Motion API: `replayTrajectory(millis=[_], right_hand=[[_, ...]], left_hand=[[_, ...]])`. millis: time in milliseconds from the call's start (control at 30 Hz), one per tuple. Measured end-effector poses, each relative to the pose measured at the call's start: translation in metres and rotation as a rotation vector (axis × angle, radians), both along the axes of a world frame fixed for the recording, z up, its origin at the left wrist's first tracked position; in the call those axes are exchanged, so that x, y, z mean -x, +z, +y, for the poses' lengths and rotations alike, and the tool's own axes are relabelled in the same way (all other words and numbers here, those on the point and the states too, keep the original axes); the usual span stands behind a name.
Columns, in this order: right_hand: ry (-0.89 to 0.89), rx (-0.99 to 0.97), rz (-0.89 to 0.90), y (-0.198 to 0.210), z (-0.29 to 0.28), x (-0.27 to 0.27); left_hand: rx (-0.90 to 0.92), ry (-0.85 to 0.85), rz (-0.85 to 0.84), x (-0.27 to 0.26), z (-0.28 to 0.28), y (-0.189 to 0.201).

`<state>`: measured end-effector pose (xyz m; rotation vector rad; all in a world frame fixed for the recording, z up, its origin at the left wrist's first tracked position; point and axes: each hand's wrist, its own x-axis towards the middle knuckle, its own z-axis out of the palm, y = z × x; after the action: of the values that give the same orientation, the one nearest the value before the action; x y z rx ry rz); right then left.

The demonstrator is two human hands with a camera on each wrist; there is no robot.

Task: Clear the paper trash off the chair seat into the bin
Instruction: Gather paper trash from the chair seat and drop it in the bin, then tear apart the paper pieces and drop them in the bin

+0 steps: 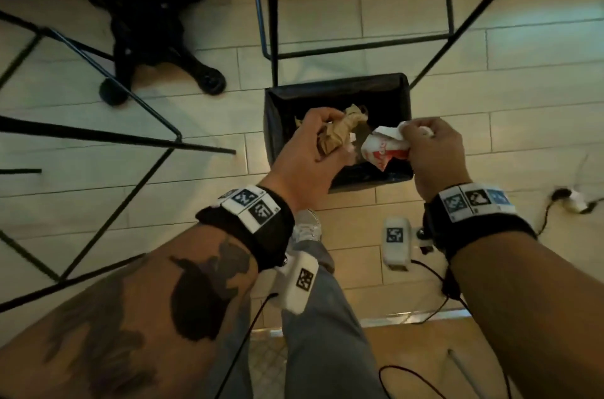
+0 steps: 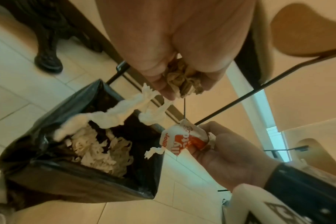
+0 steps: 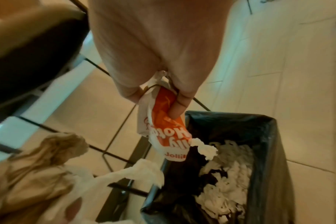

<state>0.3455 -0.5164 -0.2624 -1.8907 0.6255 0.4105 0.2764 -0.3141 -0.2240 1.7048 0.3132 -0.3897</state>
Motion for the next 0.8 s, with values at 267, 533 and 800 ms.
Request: replayTrajectory(millis=[267, 533, 800], right_hand=[[-0.092, -0.258, 0.298, -0.065, -0.018, -0.010], [0.086, -0.173, 0.606, -0.055, -0.016, 0.013], [0.610, 0.164, 0.533, 0.002, 0.056, 0.050]], left_hand=[[-0.183, -0.243, 0.203, 0.006, -0.007, -0.072], [-0.430, -0.210, 0.487, 0.041, 0.044, -0.060], [-0.326, -0.060, 0.486, 0.110, 0.144, 0.034]])
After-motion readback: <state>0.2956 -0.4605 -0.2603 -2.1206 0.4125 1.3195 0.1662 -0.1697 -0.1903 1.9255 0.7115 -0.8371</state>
